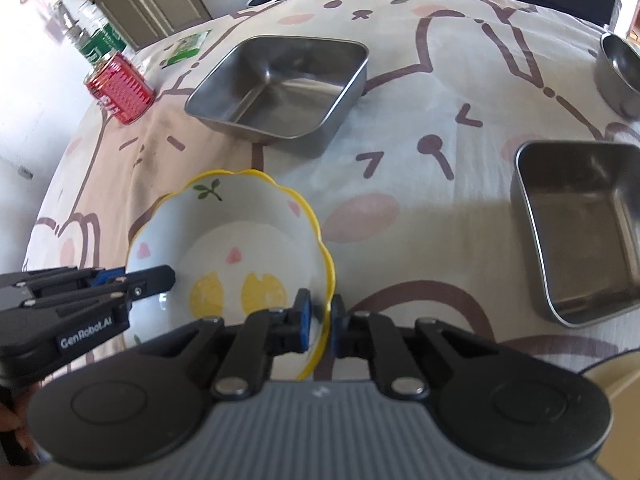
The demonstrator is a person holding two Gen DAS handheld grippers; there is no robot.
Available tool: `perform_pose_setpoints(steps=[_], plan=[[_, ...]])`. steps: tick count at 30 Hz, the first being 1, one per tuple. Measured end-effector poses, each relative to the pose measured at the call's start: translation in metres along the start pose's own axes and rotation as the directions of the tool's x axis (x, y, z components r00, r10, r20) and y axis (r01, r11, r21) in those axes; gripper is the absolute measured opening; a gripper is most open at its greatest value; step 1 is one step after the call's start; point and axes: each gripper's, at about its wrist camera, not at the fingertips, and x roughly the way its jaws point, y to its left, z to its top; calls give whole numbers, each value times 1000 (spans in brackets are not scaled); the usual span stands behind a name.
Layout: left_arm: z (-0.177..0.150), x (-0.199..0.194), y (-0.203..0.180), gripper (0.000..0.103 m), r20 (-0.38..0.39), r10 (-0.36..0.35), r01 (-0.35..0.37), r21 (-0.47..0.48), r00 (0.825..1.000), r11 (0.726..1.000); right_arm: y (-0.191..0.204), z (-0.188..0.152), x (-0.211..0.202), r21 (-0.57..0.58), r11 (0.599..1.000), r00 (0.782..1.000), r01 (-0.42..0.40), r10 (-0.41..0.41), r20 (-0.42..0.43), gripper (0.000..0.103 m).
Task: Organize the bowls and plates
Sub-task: 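Lift the lemon bowl with both tools and carry it to the cream bowl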
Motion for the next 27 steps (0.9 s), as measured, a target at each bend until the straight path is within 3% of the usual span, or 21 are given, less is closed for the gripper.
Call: perform_pose_setpoints(steps=[5, 13, 27], plan=[[-2, -10, -3, 11, 12, 17, -16, -16, 1000, 1000, 6, -2, -4, -69, 998, 1000, 1, 0, 10, 11], [-2, -45, -15, 10, 95, -5, 8, -35, 995, 999, -5, 1, -34, -55, 998, 996, -39, 43, 83, 9], [-7, -104, -88, 7, 240, -65, 75, -32, 969, 997, -65, -20, -123, 5, 996, 964, -90, 86, 251, 8]])
